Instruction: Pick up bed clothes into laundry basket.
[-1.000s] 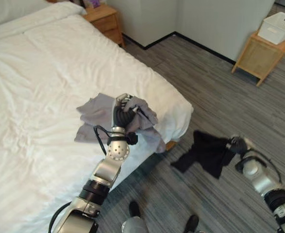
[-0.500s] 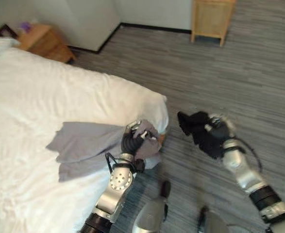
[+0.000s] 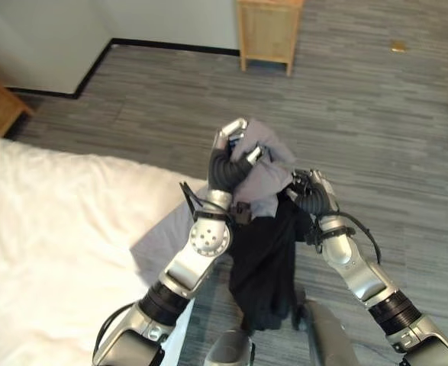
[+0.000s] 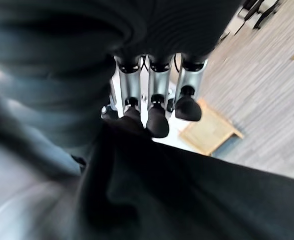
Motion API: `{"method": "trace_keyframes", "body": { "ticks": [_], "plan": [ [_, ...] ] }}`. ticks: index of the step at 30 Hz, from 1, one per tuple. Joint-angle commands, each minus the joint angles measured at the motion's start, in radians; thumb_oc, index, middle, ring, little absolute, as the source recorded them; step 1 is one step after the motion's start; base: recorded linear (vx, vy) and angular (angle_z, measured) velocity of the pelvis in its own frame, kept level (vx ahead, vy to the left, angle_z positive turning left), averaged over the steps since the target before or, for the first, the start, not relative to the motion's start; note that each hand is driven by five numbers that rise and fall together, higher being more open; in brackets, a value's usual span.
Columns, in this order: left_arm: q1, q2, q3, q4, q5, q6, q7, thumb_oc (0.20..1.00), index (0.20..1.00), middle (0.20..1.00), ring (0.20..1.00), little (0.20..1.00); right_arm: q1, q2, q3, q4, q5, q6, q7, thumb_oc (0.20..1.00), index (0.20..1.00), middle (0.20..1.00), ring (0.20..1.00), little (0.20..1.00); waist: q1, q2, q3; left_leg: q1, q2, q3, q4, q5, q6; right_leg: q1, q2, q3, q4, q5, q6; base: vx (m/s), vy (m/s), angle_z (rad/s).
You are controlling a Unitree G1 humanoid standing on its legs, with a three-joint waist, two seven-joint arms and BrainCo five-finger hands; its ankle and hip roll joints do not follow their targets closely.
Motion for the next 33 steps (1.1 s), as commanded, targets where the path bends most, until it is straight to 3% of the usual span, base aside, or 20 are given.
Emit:
{"method": "trace_keyframes", "body": {
  "ticks": [1,2,4,5,8,10,11,12,13,14,15,17,20,22,23,24,25,28,30,33],
  "plan": [
    [0.079,0.008,0.011,-0.083,0.044,-0.08,0.001,0.2,0.2,0.2,0.2,0.2,-0.052,0.028,-0.006,-0.027,-0.004,-0.078,-0.043,0.2,0.2,0.2,0.2,0.2,0.053,-0.049,-0.09,0.15,0.027,0.054,-0.14,0.01,-0.053,0.138,-0.034,-0.047,-0.15,0.193,0.061,0.51,-0.163,0.09],
    [0.12,0.005,0.017,-0.089,0.033,-0.083,-0.007,0.2,0.2,0.2,0.2,0.2,-0.02,0.025,0.003,-0.018,-0.021,-0.075,-0.052,0.2,0.2,0.2,0.2,0.2,0.067,-0.061,-0.103,0.172,0.077,0.062,-0.035,0.119,-0.087,0.188,-0.031,-0.037,-0.117,0.203,0.025,0.46,-0.201,-0.04],
    [0.137,0.004,0.018,-0.082,0.012,-0.08,-0.011,0.2,0.2,0.2,0.2,0.2,-0.019,0.008,0.018,-0.025,-0.031,-0.08,-0.051,0.2,0.2,0.2,0.2,0.2,0.083,-0.089,-0.086,0.056,0.078,0.109,0.305,0.252,-0.123,0.281,-0.04,-0.046,-0.143,0.203,-0.017,0.5,-0.298,0.4],
    [0.145,0.003,0.008,-0.088,0.019,-0.071,-0.011,0.2,0.2,0.2,0.2,0.2,-0.034,0.0,0.032,-0.036,-0.048,-0.068,-0.056,0.2,0.2,0.2,0.2,0.2,0.106,-0.093,-0.066,-0.066,0.061,0.099,0.527,0.256,-0.109,0.325,-0.026,-0.035,-0.155,0.181,-0.048,0.45,-0.255,0.54],
    [0.122,-0.001,-0.01,-0.099,0.021,-0.07,-0.001,0.2,0.2,0.2,0.2,0.2,-0.065,-0.004,0.041,-0.041,-0.086,-0.055,-0.088,0.2,0.2,0.2,0.2,0.2,0.178,-0.129,-0.013,-0.325,-0.04,0.104,0.799,0.192,-0.071,0.425,-0.034,0.024,-0.177,0.123,-0.066,0.36,-0.142,-0.43],
    [0.115,-0.019,-0.021,-0.086,0.009,-0.069,0.002,0.2,0.2,0.2,0.2,0.2,-0.068,0.005,0.039,-0.028,-0.086,-0.052,-0.103,0.2,0.2,0.2,0.2,0.2,0.214,-0.116,-0.016,-0.395,-0.034,0.127,0.632,0.122,-0.059,0.479,-0.023,0.051,-0.188,0.078,-0.053,0.48,0.051,-0.78],
    [0.113,-0.025,-0.022,-0.076,0.001,-0.074,0.001,0.2,0.2,0.2,0.2,0.2,-0.06,0.01,0.04,-0.028,-0.084,-0.055,-0.1,0.2,0.2,0.2,0.2,0.2,0.227,-0.115,-0.027,-0.38,-0.027,0.153,0.481,0.134,-0.058,0.493,-0.03,0.064,-0.188,0.061,-0.042,0.37,0.059,-0.56],
    [0.113,-0.025,-0.022,-0.075,0.001,-0.074,0.001,0.2,0.2,0.2,0.2,0.2,-0.059,0.01,0.04,-0.028,-0.084,-0.055,-0.1,0.2,0.2,0.2,0.2,0.2,0.23,-0.117,-0.025,-0.374,-0.028,0.156,0.475,0.136,-0.058,0.495,-0.032,0.066,-0.188,0.06,-0.042,0.66,0.121,-0.78],
    [0.13,-0.031,-0.011,-0.059,-0.009,-0.073,-0.006,0.2,0.2,0.2,0.2,0.2,-0.044,0.015,0.047,-0.009,-0.081,-0.059,-0.089,0.2,0.2,0.2,0.2,0.2,0.257,-0.079,-0.06,-0.388,-0.011,0.201,0.152,0.206,-0.062,0.547,0.006,0.071,-0.188,0.011,-0.03,0.5,0.081,-0.86],
    [0.134,-0.032,-0.013,-0.059,-0.009,-0.073,-0.007,0.2,0.2,0.2,0.2,0.2,-0.039,0.014,0.048,-0.009,-0.081,-0.06,-0.089,0.2,0.2,0.2,0.2,0.2,0.266,-0.089,-0.054,-0.348,-0.019,0.215,0.096,0.231,-0.061,0.557,-0.008,0.08,-0.188,0.007,-0.029,0.98,0.15,-0.75],
    [0.127,-0.041,-0.006,-0.041,-0.002,-0.081,-0.01,0.2,0.2,0.2,0.2,0.2,-0.041,0.015,0.049,0.02,-0.087,-0.061,-0.086,0.2,0.2,0.2,0.2,0.2,0.295,-0.073,-0.078,-0.377,-0.014,0.31,-0.107,0.33,-0.071,0.63,0.003,0.085,-0.188,-0.052,-0.025,0.7,0.087,-0.77],
    [0.113,-0.056,-0.005,-0.04,-0.014,-0.094,-0.001,0.2,0.2,0.2,0.2,0.2,-0.068,0.029,0.052,0.03,-0.098,-0.057,-0.083,0.2,0.2,0.2,0.2,0.2,0.313,-0.071,-0.102,-0.399,-0.025,0.365,-0.139,0.316,-0.049,0.68,0.001,0.089,-0.188,-0.079,-0.022,0.74,0.124,-0.41],
    [0.095,-0.053,-0.012,-0.032,-0.034,-0.088,0.007,0.2,0.2,0.2,0.2,0.2,-0.076,0.049,0.048,0.018,-0.125,-0.043,-0.086,0.2,0.2,0.2,0.2,0.2,0.329,-0.093,-0.138,-0.353,-0.064,0.342,-0.14,0.349,-0.005,0.715,-0.012,0.099,-0.158,-0.046,-0.008,0.44,0.072,-0.13],
    [0.064,-0.034,-0.015,-0.013,-0.024,-0.068,0.046,0.2,0.2,0.2,0.2,0.2,-0.083,0.072,0.051,0.018,-0.126,-0.043,-0.103,0.2,0.2,0.2,0.2,0.2,0.303,-0.103,-0.126,-0.247,-0.055,0.346,-0.14,0.33,0.027,0.606,-0.023,0.094,0.206,0.116,0.098,0.56,0.102,-0.09],
    [0.054,-0.035,-0.014,0.002,-0.015,-0.062,0.051,0.2,0.2,0.2,0.2,0.2,-0.092,0.079,0.056,0.023,-0.128,-0.043,-0.099,0.2,0.2,0.2,0.2,0.2,0.279,-0.098,-0.121,-0.202,-0.058,0.334,-0.14,0.297,0.029,0.556,-0.044,0.078,0.324,0.146,0.124,0.28,0.059,0.15],
    [0.053,-0.035,-0.014,0.003,-0.015,-0.062,0.051,0.2,0.2,0.2,0.2,0.2,-0.092,0.079,0.056,0.024,-0.128,-0.043,-0.099,0.2,0.2,0.2,0.2,0.2,0.279,-0.099,-0.121,-0.202,-0.059,0.334,-0.14,0.297,0.029,0.554,-0.045,0.078,0.327,0.144,0.124,0.52,0.106,0.32],
    [0.033,-0.039,-0.026,0.016,-0.009,-0.063,0.051,0.2,0.2,0.2,0.2,0.2,-0.102,0.086,0.062,0.031,-0.138,-0.042,-0.087,0.2,0.2,0.2,0.2,0.2,0.238,-0.059,-0.111,-0.124,-0.016,0.308,-0.14,0.263,0.023,0.437,-0.072,0.032,0.451,0.19,0.118,0.52,0.084,0.38],
    [0.005,-0.047,-0.039,0.02,0.001,-0.068,0.053,0.2,0.2,0.2,0.2,0.2,-0.087,0.076,0.065,0.04,-0.142,-0.041,-0.068,0.2,0.2,0.2,0.2,0.2,0.167,-0.027,-0.084,-0.064,-0.008,0.235,-0.14,0.236,0.001,0.28,-0.062,-0.003,0.391,0.115,0.059,0.54,-0.012,0.48],
    [0.006,-0.048,-0.035,0.021,0.003,-0.066,0.048,0.2,0.2,0.2,0.2,0.2,-0.083,0.075,0.057,0.044,-0.13,-0.043,-0.068,0.2,0.2,0.2,0.2,0.2,0.129,-0.047,-0.089,-0.026,-0.021,0.195,-0.14,0.187,-0.019,0.229,-0.065,-0.002,0.17,0.087,0.041,0.57,-0.168,1.61],
    [0.015,-0.042,-0.025,0.023,0.011,-0.068,0.041,0.2,0.2,0.2,0.2,0.2,-0.062,0.067,0.046,0.016,-0.13,-0.048,-0.089,0.2,0.2,0.2,0.2,0.2,0.09,-0.057,-0.09,0.039,-0.006,0.156,-0.14,0.118,-0.044,0.191,-0.056,-0.014,-0.074,0.162,0.064,0.52,-0.153,1.22]
  ]
}}
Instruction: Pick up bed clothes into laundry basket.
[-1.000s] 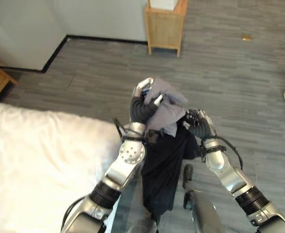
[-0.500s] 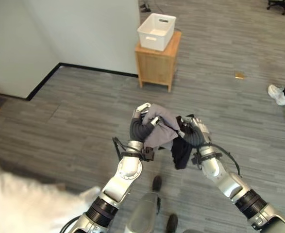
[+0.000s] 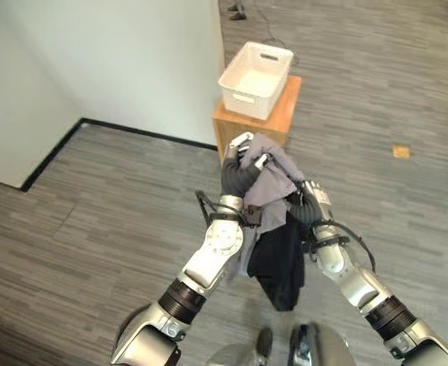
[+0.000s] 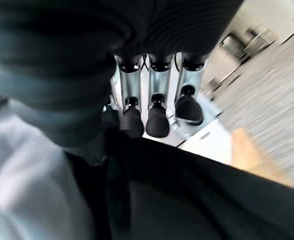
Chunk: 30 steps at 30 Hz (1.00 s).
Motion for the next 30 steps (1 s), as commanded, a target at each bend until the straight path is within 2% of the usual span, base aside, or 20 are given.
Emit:
{"method": "trace_keyframes", "body": {
  "ticks": [1,3,4,5,6,7,8,9,10,11,12,13,14,15,16,17,18,19,22,30],
  "plan": [
    [0.021,0.027,0.019,-0.087,0.044,-0.065,0.003,0.2,0.2,0.2,0.2,0.2,-0.067,0.066,-0.026,-0.05,-0.007,-0.054,-0.048,0.2,0.2,0.2,0.2,0.2,0.026,-0.075,-0.026,-0.054,0.135,0.106,-0.045,0.001,-0.029,0.134,-0.079,-0.004,-0.193,0.261,0.12,0.47,-0.187,0.76],
    [0.037,0.025,0.036,-0.079,0.054,-0.06,0.003,0.2,0.2,0.2,0.2,0.2,-0.027,0.065,-0.028,-0.061,-0.023,-0.055,-0.062,0.2,0.2,0.2,0.2,0.2,0.036,-0.089,-0.039,0.016,0.163,0.123,-0.045,-0.064,-0.038,0.182,-0.096,-0.073,-0.234,0.27,0.117,0.43,-0.217,0.77],
    [0.046,0.027,0.037,-0.078,0.069,-0.052,-0.001,0.2,0.2,0.2,0.2,0.2,-0.02,0.065,-0.022,-0.046,-0.036,-0.054,-0.065,0.2,0.2,0.2,0.2,0.2,0.045,-0.099,-0.053,0.045,0.176,0.112,-0.045,-0.057,-0.043,0.208,-0.087,-0.06,-0.239,0.265,0.105,0.37,-0.187,0.52],
    [0.054,0.027,0.035,-0.084,0.072,-0.053,-0.003,0.2,0.2,0.2,0.2,0.2,-0.019,0.064,-0.022,-0.035,-0.04,-0.058,-0.076,0.2,0.2,0.2,0.2,0.2,0.048,-0.104,-0.06,0.053,0.187,0.122,0.006,-0.021,-0.061,0.241,-0.082,-0.056,-0.246,0.27,0.088,0.35,-0.152,0.03],
    [0.054,0.022,0.032,-0.082,0.065,-0.056,-0.002,0.2,0.2,0.2,0.2,0.2,-0.029,0.055,-0.022,-0.028,-0.045,-0.059,-0.086,0.2,0.2,0.2,0.2,0.2,0.056,-0.099,-0.057,0.02,0.199,0.134,0.142,-0.005,-0.082,0.285,-0.075,-0.063,-0.255,0.27,0.074,0.23,-0.099,-0.31],
    [0.053,0.023,0.032,-0.081,0.065,-0.056,-0.002,0.2,0.2,0.2,0.2,0.2,-0.03,0.056,-0.022,-0.028,-0.045,-0.059,-0.086,0.2,0.2,0.2,0.2,0.2,0.054,-0.097,-0.059,0.018,0.202,0.132,0.148,-0.013,-0.082,0.285,-0.073,-0.063,-0.255,0.263,0.077,0.3,-0.198,-0.29],
    [0.017,0.025,0.005,-0.026,0.035,-0.061,-0.052,0.2,0.2,0.2,0.2,0.2,-0.212,-0.175,-0.085,0.135,0.078,-0.084,-0.044,0.2,0.2,0.2,0.2,0.2,0.094,-0.127,-0.038,-0.148,0.17,0.103,0.467,0.061,-0.106,0.35,-0.087,-0.075,-0.259,0.255,0.048,0.24,-0.193,-0.1],
    [0.0,0.016,-0.005,-0.023,0.013,-0.06,-0.04,0.2,0.2,0.2,0.2,0.2,-0.265,-0.137,-0.083,0.126,0.097,-0.053,-0.062,0.2,0.2,0.2,0.2,0.2,0.115,-0.129,-0.026,-0.207,0.159,0.107,0.577,0.059,-0.106,0.378,-0.084,-0.071,-0.259,0.237,0.035,0.26,-0.213,0.11],
    [-0.046,0.017,-0.038,-0.003,0.007,-0.043,-0.027,0.2,0.2,0.2,0.2,0.2,-0.435,-0.173,-0.066,0.159,0.108,-0.015,-0.085,0.2,0.2,0.2,0.2,0.2,0.138,-0.138,-0.021,-0.269,0.152,0.119,0.615,0.052,-0.1,0.398,-0.085,-0.066,-0.259,0.221,0.034,0.15,-0.066,-0.12],
    [-0.084,0.017,-0.056,0.012,-0.003,-0.039,-0.025,0.2,0.2,0.2,0.2,0.2,-0.614,-0.201,-0.03,0.224,0.129,0.004,-0.104,0.2,0.2,0.2,0.2,0.2,0.162,-0.145,-0.015,-0.306,0.152,0.125,0.599,0.036,-0.096,0.41,-0.087,-0.056,-0.259,0.211,0.035,0.09,-0.015,-0.45],
    [-0.091,0.016,-0.052,0.014,-0.004,-0.04,-0.025,0.2,0.2,0.2,0.2,0.2,-0.627,-0.201,-0.025,0.233,0.132,0.002,-0.106,0.2,0.2,0.2,0.2,0.2,0.159,-0.148,-0.01,-0.308,0.147,0.127,0.594,0.045,-0.094,0.406,-0.093,-0.055,-0.259,0.215,0.036,0.23,0.022,-0.98],
    [-0.129,0.006,-0.074,0.037,-0.019,-0.044,-0.014,0.2,0.2,0.2,0.2,0.2,-0.915,-0.216,0.068,0.418,0.167,0.04,-0.112,0.2,0.2,0.2,0.2,0.2,0.205,-0.158,-0.018,-0.316,0.144,0.117,0.424,0.009,-0.088,0.43,-0.085,-0.035,-0.259,0.187,0.047,0.31,0.062,-0.9],
    [-0.127,0.008,-0.078,0.029,-0.02,-0.043,-0.013,0.2,0.2,0.2,0.2,0.2,-1.039,-0.216,0.113,0.481,0.187,0.054,-0.117,0.2,0.2,0.2,0.2,0.2,0.23,-0.151,-0.029,-0.305,0.134,0.086,0.255,0.043,-0.086,0.448,-0.069,-0.016,-0.259,0.166,0.055,0.32,0.058,-0.83],
    [-0.13,0.007,-0.074,0.029,-0.02,-0.043,-0.013,0.2,0.2,0.2,0.2,0.2,-1.048,-0.215,0.119,0.488,0.189,0.052,-0.118,0.2,0.2,0.2,0.2,0.2,0.229,-0.152,-0.025,-0.297,0.132,0.088,0.237,0.056,-0.086,0.447,-0.072,-0.015,-0.259,0.169,0.055,0.35,0.084,-0.5],
    [-0.058,0.015,-0.044,-0.005,-0.039,-0.068,-0.031,0.2,0.2,0.2,0.2,0.2,-1.016,-0.441,0.117,0.5,0.27,-0.006,-0.079,0.2,0.2,0.2,0.2,0.2,0.234,-0.133,-0.056,-0.243,0.155,0.035,-0.021,0.138,-0.092,0.476,-0.041,0.011,-0.259,0.134,0.062,0.26,0.093,-0.35],
    [-0.037,0.0,-0.017,0.006,-0.003,-0.053,-0.014,0.2,0.2,0.2,0.2,0.2,-0.878,-0.517,0.047,0.416,0.292,-0.056,-0.092,0.2,0.2,0.2,0.2,0.2,0.19,-0.121,-0.06,-0.235,0.178,0.059,-0.025,0.166,-0.096,0.476,-0.041,0.018,-0.259,0.14,0.058,0.38,0.094,-0.24],
    [-0.025,0.002,-0.023,0.017,-0.012,-0.05,-0.017,0.2,0.2,0.2,0.2,0.2,-0.803,-0.54,-0.008,0.352,0.317,-0.077,-0.113,0.2,0.2,0.2,0.2,0.2,0.171,-0.122,-0.076,-0.202,0.19,0.069,-0.035,0.15,-0.096,0.491,-0.034,0.013,-0.259,0.121,0.052,0.24,0.087,-0.29],
    [0.0,0.005,-0.032,0.031,-0.032,-0.07,-0.037,0.2,0.2,0.2,0.2,0.2,-0.807,-0.531,-0.01,0.357,0.298,-0.085,-0.142,0.2,0.2,0.2,0.2,0.2,0.173,-0.123,-0.092,-0.185,0.184,0.071,-0.045,0.167,-0.095,0.495,-0.038,-0.005,-0.259,0.131,0.047,0.23,0.027,-0.37],
    [0.016,0.024,-0.023,0.011,-0.055,-0.087,-0.056,0.2,0.2,0.2,0.2,0.2,-0.855,-0.56,-0.004,0.366,0.299,-0.078,-0.137,0.2,0.2,0.2,0.2,0.2,0.176,-0.127,-0.097,-0.177,0.182,0.076,-0.045,0.155,-0.099,0.505,-0.043,-0.007,-0.259,0.13,0.05,0.09,0.043,-0.39],
    [0.017,0.019,-0.034,0.025,-0.098,-0.107,-0.065,0.2,0.2,0.2,0.2,0.2,-1.005,-0.598,0.127,0.527,0.343,-0.084,-0.093,0.2,0.2,0.2,0.2,0.2,0.191,-0.136,-0.109,-0.181,0.192,0.085,-0.045,0.14,-0.118,0.515,-0.059,-0.026,-0.259,0.109,0.065,0.05,0.012,0.1]
  ]
}}
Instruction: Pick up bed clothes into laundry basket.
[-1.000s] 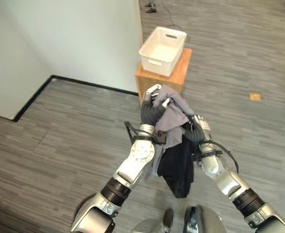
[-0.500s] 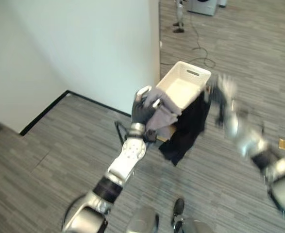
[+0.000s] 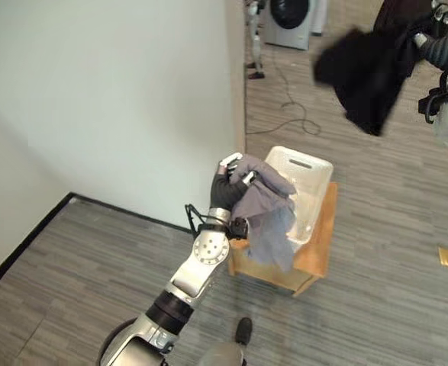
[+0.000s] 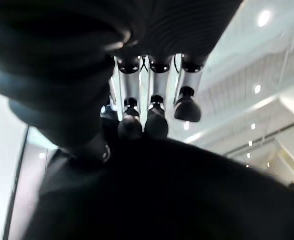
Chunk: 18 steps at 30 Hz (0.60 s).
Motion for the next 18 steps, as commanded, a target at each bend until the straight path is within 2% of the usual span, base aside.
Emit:
{"method": "trace_keyframes", "body": {
  "ticks": [1,18],
  "plan": [
    [-0.036,-0.021,-0.029,-0.038,-0.013,-0.103,-0.005,0.2,0.2,0.2,0.2,0.2,-0.157,-0.033,0.032,-0.021,0.023,-0.042,-0.027,0.2,0.2,0.2,0.2,0.2,0.051,-0.021,-0.023,0.081,0.126,0.028,-0.01,-0.095,-0.145,-0.047,0.023,-0.003,0.02,0.034,0.001,0.0,0.01,0.37],
    [-0.059,-0.032,-0.04,-0.016,-0.054,-0.115,0.001,0.2,0.2,0.2,0.2,0.2,-0.172,0.022,0.087,0.116,-0.04,-0.015,-0.022,0.2,0.2,0.2,0.2,0.2,0.088,-0.027,0.004,0.033,0.129,0.016,-0.01,-0.086,-0.157,-0.066,0.007,-0.039,0.02,0.033,0.021,0.0,0.0,0.01]
  ]
}}
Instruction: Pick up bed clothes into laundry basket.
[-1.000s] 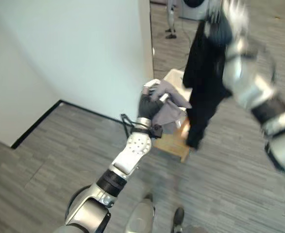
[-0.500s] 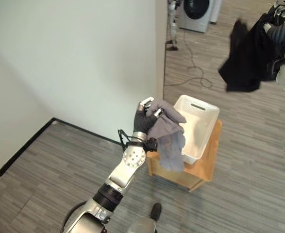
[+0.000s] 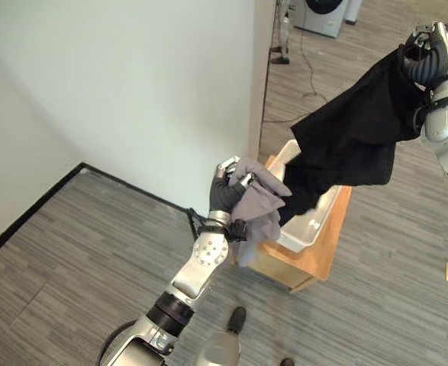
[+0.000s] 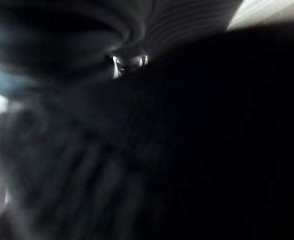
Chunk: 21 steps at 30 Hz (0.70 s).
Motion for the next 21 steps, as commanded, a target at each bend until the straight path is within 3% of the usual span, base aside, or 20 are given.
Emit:
{"method": "trace_keyframes", "body": {
  "ticks": [1,8,12,14,17,21],
  "plan": [
    [-0.084,-0.034,-0.029,-0.015,-0.005,-0.093,-0.005,0.2,0.2,0.2,0.2,0.2,-0.168,-0.044,0.051,-0.004,-0.032,-0.015,-0.04,0.2,0.2,0.2,0.2,0.2,0.031,0.027,-0.034,0.053,0.118,0.028,0.003,-0.071,-0.123,-0.012,-0.014,-0.034,0.014,0.026,0.033,-0.01,0.003,0.1],
    [-0.085,-0.041,-0.042,-0.011,-0.013,-0.092,-0.008,0.2,0.2,0.2,0.2,0.2,-0.12,-0.035,0.034,0.062,-0.042,-0.01,-0.037,0.2,0.2,0.2,0.2,0.2,0.055,0.027,-0.013,0.015,0.112,0.008,0.003,-0.059,-0.125,-0.027,-0.019,-0.057,0.014,0.028,0.037,0.0,0.014,0.09],
    [-0.092,-0.048,-0.051,-0.006,-0.031,-0.093,-0.009,0.2,0.2,0.2,0.2,0.2,-0.032,0.015,0.02,0.136,-0.08,0.015,-0.013,0.2,0.2,0.2,0.2,0.2,0.082,0.022,0.014,-0.029,0.109,-0.013,0.003,-0.043,-0.131,-0.05,-0.018,-0.087,0.014,0.03,0.04,-0.02,0.012,0.07],
    [-0.095,-0.049,-0.053,-0.006,-0.033,-0.094,-0.008,0.2,0.2,0.2,0.2,0.2,-0.016,0.027,0.017,0.16,-0.088,0.019,-0.012,1.0,1.0,1.0,1.0,1.0,0.086,0.02,0.018,-0.038,0.11,-0.019,0.003,-0.04,-0.134,-0.056,-0.018,-0.092,0.014,0.031,0.04,-0.02,-0.001,0.17],
    [-0.106,-0.048,-0.067,-0.013,-0.044,-0.089,-0.014,0.2,0.2,0.2,0.2,0.2,0.031,0.089,0.001,0.3,-0.101,0.052,0.015,1.0,1.0,1.0,1.0,1.0,0.113,0.021,0.038,-0.087,0.104,-0.043,0.003,-0.024,-0.143,-0.08,-0.016,-0.122,0.014,0.028,0.041,-0.03,-0.015,0.23],
    [-0.123,-0.046,-0.056,-0.013,-0.063,-0.087,-0.01,0.2,0.2,0.2,0.2,0.2,0.037,0.106,-0.004,0.328,-0.094,0.066,0.036,1.0,1.0,1.0,1.0,1.0,0.123,0.025,0.047,-0.101,0.096,-0.053,0.003,-0.017,-0.146,-0.083,-0.019,-0.134,0.014,0.028,0.043,-0.01,-0.006,0.15]
  ]
}}
